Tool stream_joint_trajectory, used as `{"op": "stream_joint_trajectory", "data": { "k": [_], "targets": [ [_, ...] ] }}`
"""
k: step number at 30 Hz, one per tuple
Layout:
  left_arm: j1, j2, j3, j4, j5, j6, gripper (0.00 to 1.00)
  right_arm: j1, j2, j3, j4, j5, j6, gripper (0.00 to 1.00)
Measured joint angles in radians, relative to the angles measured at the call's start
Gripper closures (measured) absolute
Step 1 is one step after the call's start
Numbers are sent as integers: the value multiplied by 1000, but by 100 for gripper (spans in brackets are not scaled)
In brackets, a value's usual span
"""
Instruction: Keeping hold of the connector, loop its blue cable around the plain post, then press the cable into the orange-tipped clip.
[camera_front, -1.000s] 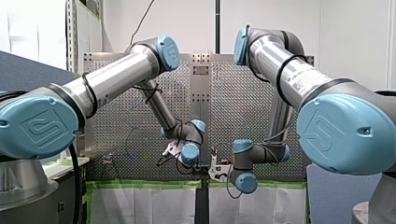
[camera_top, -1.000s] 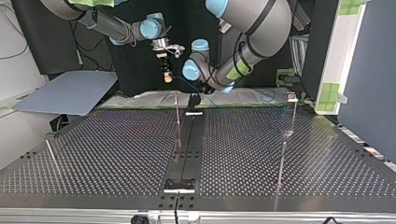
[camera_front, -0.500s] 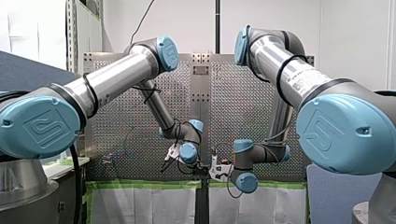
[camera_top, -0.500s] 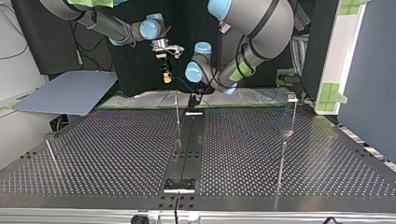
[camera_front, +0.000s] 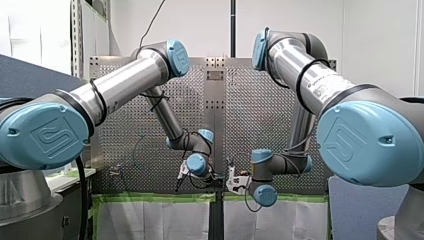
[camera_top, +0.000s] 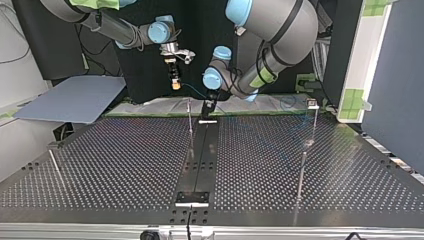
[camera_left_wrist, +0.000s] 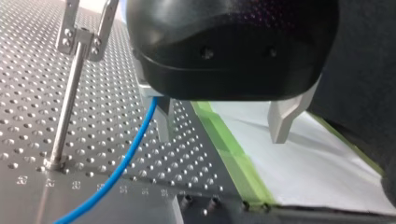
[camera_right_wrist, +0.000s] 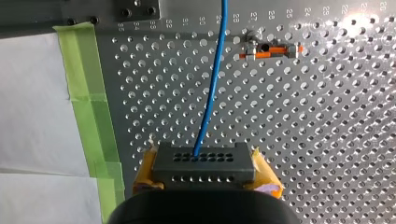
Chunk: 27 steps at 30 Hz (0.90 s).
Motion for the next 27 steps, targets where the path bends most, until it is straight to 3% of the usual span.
{"op": "stream_joint_trajectory", "data": {
  "k": [10,14,19,27],
  "targets": [
    [71,30,-85,82,103,-97,0,5,1,-4,5,1,-25,100],
    [82,51,-113,126,122,-119,0,6,1,-4,9,1,-29,100],
    [76,69,-119,164,121,-116,0,7,1,-4,9,1,-31,100],
    [58,74,-120,182,66,-109,0,8,1,-4,10,0,-33,100]
  ]
}}
